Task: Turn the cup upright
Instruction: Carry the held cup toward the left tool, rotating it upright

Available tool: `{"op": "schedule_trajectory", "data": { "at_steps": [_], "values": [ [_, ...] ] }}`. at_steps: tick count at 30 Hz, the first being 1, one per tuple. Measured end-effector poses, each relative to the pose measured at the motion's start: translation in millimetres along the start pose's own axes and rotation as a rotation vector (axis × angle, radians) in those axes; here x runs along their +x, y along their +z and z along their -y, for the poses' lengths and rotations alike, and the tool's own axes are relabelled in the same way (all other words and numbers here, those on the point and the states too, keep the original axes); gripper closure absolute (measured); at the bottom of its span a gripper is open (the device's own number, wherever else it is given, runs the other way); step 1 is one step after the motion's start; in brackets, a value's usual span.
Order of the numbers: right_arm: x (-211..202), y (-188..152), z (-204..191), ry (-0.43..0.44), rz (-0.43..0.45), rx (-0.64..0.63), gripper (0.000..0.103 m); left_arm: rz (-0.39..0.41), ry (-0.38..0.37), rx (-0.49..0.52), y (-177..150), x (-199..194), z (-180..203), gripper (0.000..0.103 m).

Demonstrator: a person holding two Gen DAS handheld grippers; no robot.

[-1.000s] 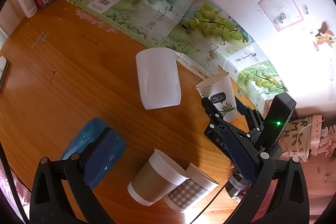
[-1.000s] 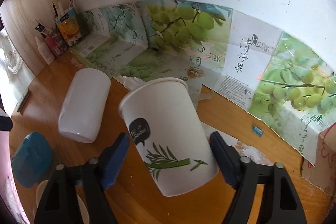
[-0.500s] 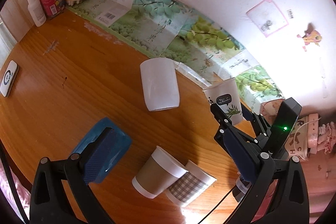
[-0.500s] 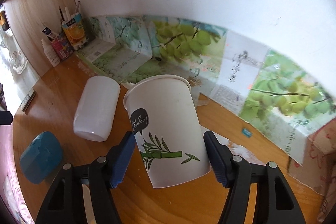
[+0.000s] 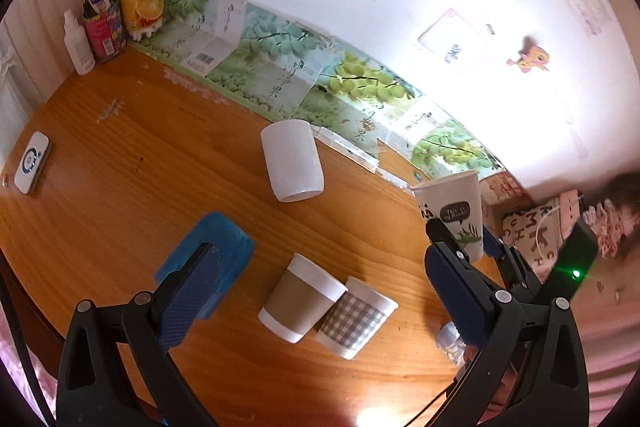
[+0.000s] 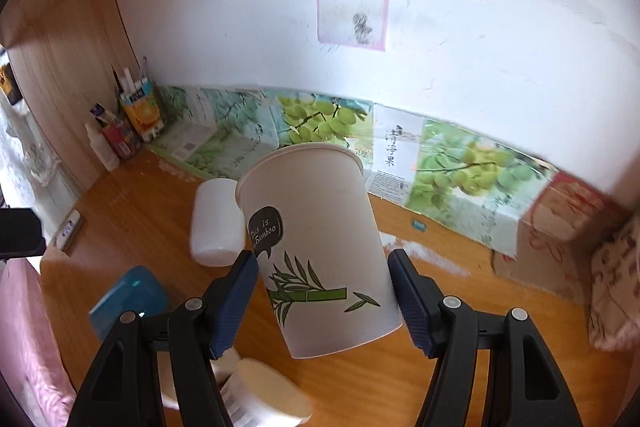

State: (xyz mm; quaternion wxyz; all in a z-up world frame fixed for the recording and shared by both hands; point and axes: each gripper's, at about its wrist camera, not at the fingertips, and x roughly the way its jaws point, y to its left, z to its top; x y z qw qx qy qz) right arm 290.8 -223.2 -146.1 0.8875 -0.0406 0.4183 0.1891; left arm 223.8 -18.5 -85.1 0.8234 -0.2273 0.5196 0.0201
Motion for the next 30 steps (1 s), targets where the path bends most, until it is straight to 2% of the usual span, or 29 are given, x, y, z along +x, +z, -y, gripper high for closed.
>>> {"op": "schedule_trajectory", "data": {
  "at_steps": [7,17,26,30],
  "values": [
    [-45.4,-23.1,-11.5,0.023,0.053,0.094,0.035,0.010,0.015,0.068,-16.1,-15.6,5.0,0.001],
    [-74.4,-64.8,-41.8,0.011,0.021,0.221,0.035,-0.050,-0.036,0.151,-36.4,-20.6,-2.1,0.001],
    [-87.8,-104.2,-83.2,0.003,0.030,0.313,0.035,-0.182,-0.092,0.214,-53.2,-8.2,-26.5,0.001],
    [-84.1,-127.3,-100.4,-0.011,0.030,0.365,0.035,-0.257,-0.083,0.267,-65.2,3.1,-37.5,0.001]
  ]
}}
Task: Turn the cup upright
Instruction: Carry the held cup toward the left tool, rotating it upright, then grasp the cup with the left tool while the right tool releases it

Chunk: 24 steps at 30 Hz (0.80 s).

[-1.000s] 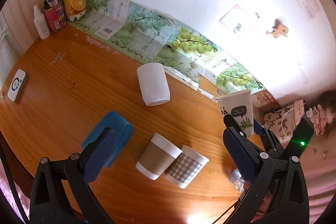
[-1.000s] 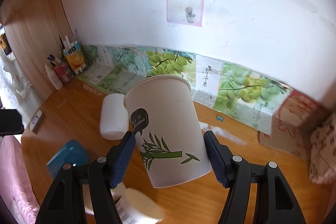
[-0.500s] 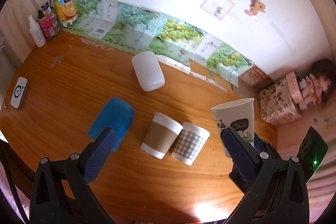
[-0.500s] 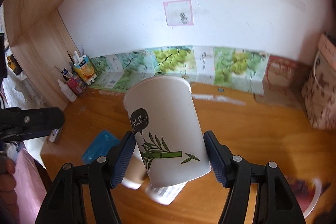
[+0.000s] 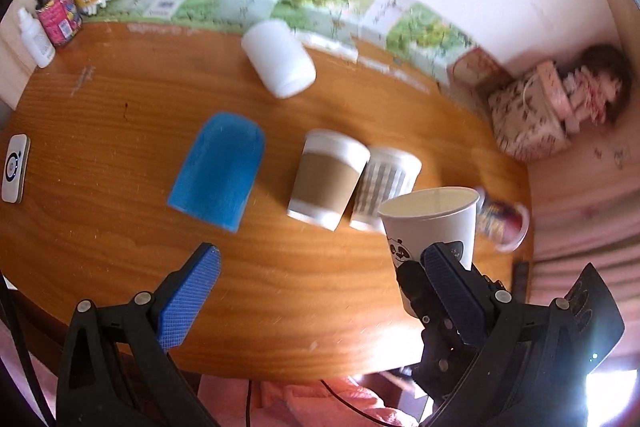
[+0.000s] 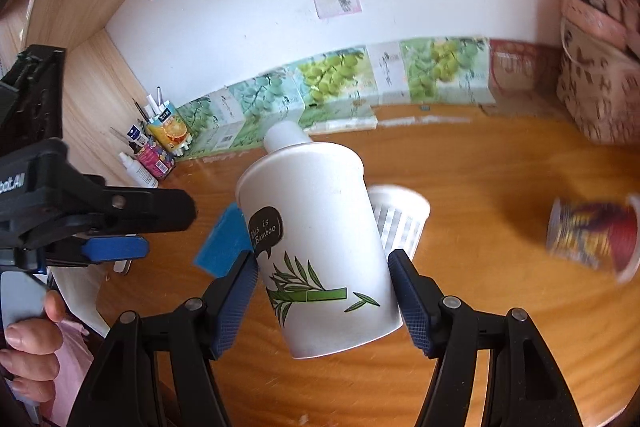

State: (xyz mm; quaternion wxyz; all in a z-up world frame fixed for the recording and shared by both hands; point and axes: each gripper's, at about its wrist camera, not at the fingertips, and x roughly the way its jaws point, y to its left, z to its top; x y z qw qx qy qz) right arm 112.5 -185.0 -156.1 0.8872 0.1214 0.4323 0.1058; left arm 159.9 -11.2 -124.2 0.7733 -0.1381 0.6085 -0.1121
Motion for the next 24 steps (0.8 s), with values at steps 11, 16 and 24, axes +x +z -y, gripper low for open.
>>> {"op": "schedule_trajectory", "data": {
  "at_steps": [11,16,24],
  "values": [
    [20.3,-69.9,-12.9,-0.027,-0.004,0.155,0.035,-0.150,-0.005,0.131,-21.8,32.1,-21.4,0.001],
    [33.8,-90.7,-13.2,-0.049,0.000,0.219,0.035,-0.205,-0.008,0.155,-24.9,48.5,-29.3,0.001],
    [49.0,-110.5,-10.3,-0.085,-0.023,0.270,0.034,-0.250,0.009,0.215,-25.5,68.6,-26.0,0.001]
  ]
}}
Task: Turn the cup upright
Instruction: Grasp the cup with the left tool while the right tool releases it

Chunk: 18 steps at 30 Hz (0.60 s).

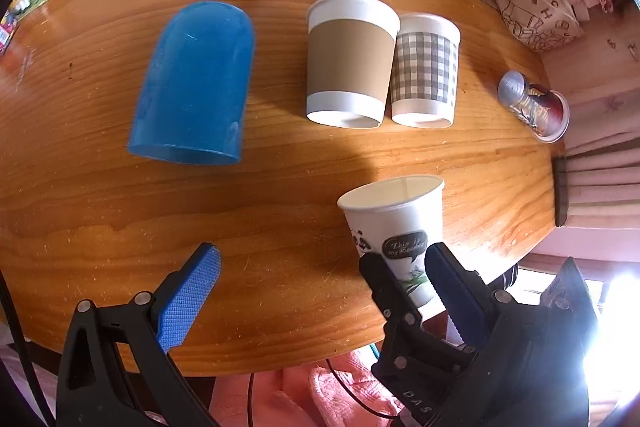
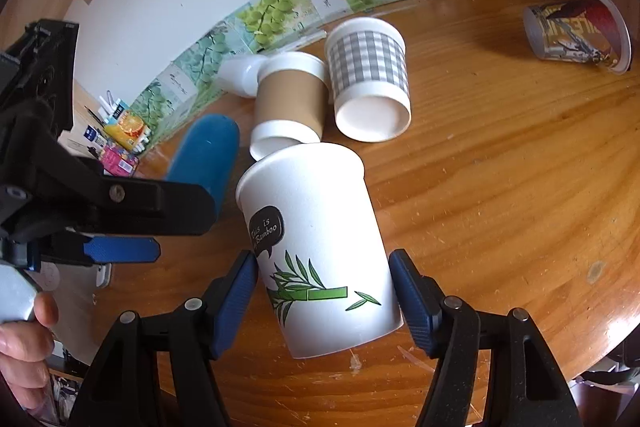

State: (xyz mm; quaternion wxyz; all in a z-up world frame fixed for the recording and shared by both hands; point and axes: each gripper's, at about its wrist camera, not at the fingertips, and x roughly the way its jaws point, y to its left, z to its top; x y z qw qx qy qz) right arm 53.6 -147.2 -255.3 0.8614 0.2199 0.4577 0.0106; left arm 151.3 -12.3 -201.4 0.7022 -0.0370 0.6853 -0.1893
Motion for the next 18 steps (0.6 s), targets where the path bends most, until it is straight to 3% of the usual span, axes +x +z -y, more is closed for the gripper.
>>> {"op": "schedule_trajectory", "data": {
  "at_steps": [8,12,18],
  "values": [
    [0.7,-2.5,2.4,-0.011,-0.040,-0.004,0.034,-0.019,-0.020,0.018,8.2,8.0,9.4,0.001],
    [-3.5,-1.9,5.6,0.000,-0.055,-0.008,0.028,-0.037,-0.029,0.021,12.0,15.2,14.3,0.001],
    [-14.7,-4.2,5.3,0.006,-0.074,-0.073,0.026,-0.072,-0.049,0.002,13.4,29.1,20.1,0.001]
  ]
}}
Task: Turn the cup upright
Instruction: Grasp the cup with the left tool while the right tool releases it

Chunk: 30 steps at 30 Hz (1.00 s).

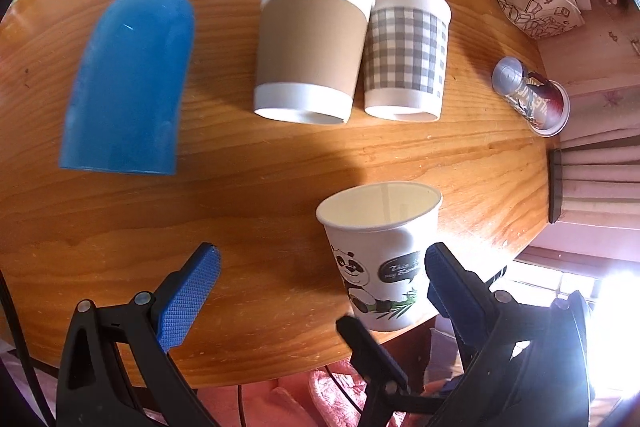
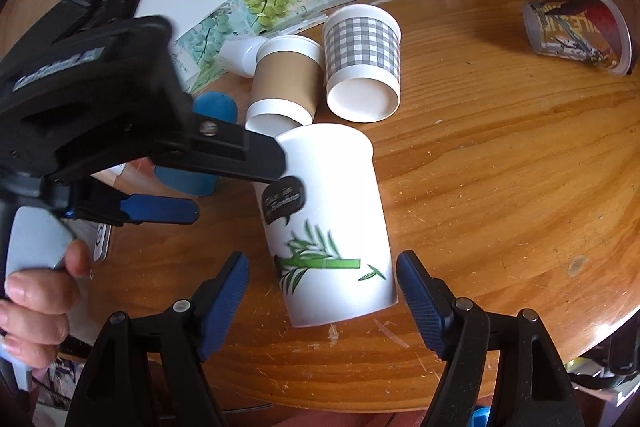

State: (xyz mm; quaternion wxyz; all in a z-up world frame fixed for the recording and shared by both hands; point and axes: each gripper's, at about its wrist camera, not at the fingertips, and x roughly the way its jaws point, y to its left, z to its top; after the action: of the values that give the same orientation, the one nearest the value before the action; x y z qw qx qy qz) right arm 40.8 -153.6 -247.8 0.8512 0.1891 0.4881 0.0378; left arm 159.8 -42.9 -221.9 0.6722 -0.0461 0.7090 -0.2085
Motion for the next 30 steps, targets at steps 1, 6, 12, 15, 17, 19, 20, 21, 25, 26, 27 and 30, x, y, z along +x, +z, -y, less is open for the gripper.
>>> {"op": "schedule_trajectory", "data": {
  "at_steps": [1,6,12,15,17,19,20,21,25,26,27,30],
  "values": [
    [-2.3,-0.3,-0.1,0.004,-0.007,-0.017,0.026,-0.003,-0.005,-0.004,0.3,1.6,0.5,0.001],
    [-10.9,-2.7,1.3,0.011,-0.045,-0.108,0.026,-0.004,-0.025,-0.033,4.2,11.3,8.1,0.001],
    [-24.3,-7.7,10.0,0.036,-0.103,-0.209,0.026,-0.023,-0.055,-0.134,9.2,24.0,11.6,0.001],
    [-30.1,-5.8,15.6,0.052,-0.128,-0.264,0.026,-0.019,-0.055,-0.158,11.0,27.0,13.6,0.001],
    [-33.6,-4.1,19.9,0.057,-0.138,-0.294,0.026,-0.010,-0.052,-0.176,12.2,28.4,14.2,0.001],
    [-36.7,-2.4,25.9,0.063,-0.150,-0.317,0.026,0.002,-0.056,-0.209,13.5,29.7,13.5,0.002],
    [-38.3,-2.2,29.0,0.068,-0.154,-0.327,0.026,0.006,-0.058,-0.223,14.0,30.2,14.2,0.005],
    [-39.3,-1.5,31.1,0.070,-0.157,-0.333,0.026,0.015,-0.058,-0.246,14.1,30.6,13.8,0.006],
    [-46.5,6.1,47.2,0.084,-0.165,-0.364,0.026,0.032,-0.057,-0.293,14.3,35.0,14.6,0.007],
    [-46.8,9.9,49.6,0.086,-0.167,-0.370,0.026,0.038,-0.058,-0.305,14.1,35.4,15.1,0.009],
    [-42.0,11.2,46.5,0.087,-0.167,-0.378,0.026,0.043,-0.066,-0.321,14.0,36.1,15.2,0.014],
    [-43.9,17.0,53.3,0.090,-0.170,-0.409,0.026,0.052,-0.075,-0.349,13.0,37.3,15.5,0.017]
  ]
}}
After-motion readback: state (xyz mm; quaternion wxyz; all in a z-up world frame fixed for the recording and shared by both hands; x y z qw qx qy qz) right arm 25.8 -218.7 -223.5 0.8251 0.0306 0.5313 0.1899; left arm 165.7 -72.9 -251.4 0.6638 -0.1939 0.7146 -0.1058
